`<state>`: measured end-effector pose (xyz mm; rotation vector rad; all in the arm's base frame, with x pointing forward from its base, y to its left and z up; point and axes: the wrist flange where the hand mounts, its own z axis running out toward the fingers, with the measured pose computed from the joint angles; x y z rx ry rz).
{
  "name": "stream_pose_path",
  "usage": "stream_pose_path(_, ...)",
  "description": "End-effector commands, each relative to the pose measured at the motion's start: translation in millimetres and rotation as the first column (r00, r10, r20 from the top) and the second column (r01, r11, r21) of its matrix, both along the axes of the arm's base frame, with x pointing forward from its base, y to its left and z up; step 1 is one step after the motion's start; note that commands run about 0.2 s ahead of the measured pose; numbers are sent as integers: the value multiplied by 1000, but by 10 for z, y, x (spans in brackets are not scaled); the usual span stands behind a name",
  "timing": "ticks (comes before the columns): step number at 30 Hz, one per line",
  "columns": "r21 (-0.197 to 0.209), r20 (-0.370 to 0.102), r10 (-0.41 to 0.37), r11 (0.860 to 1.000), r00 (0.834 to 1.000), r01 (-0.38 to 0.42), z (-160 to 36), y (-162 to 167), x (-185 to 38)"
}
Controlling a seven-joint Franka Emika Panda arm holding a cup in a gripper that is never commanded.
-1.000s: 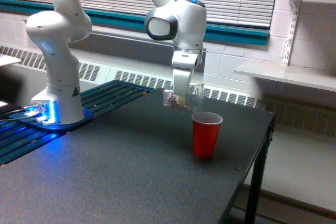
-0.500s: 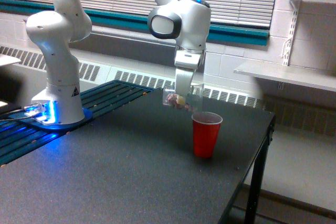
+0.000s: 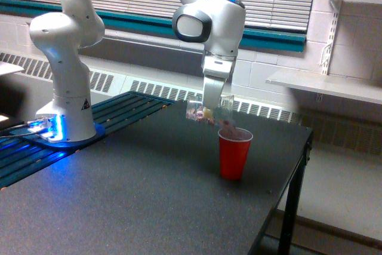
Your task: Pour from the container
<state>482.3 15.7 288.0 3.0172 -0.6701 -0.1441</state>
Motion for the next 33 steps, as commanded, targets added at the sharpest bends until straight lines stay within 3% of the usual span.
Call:
stream_pose_path(1, -2, -29, 39, 999, 999, -39, -10, 14, 4)
stream_pose_path(11, 1, -66, 71, 998, 995, -71, -17, 42, -6)
stream_pose_path(33, 5, -93, 81, 997, 992, -81, 32, -2, 6)
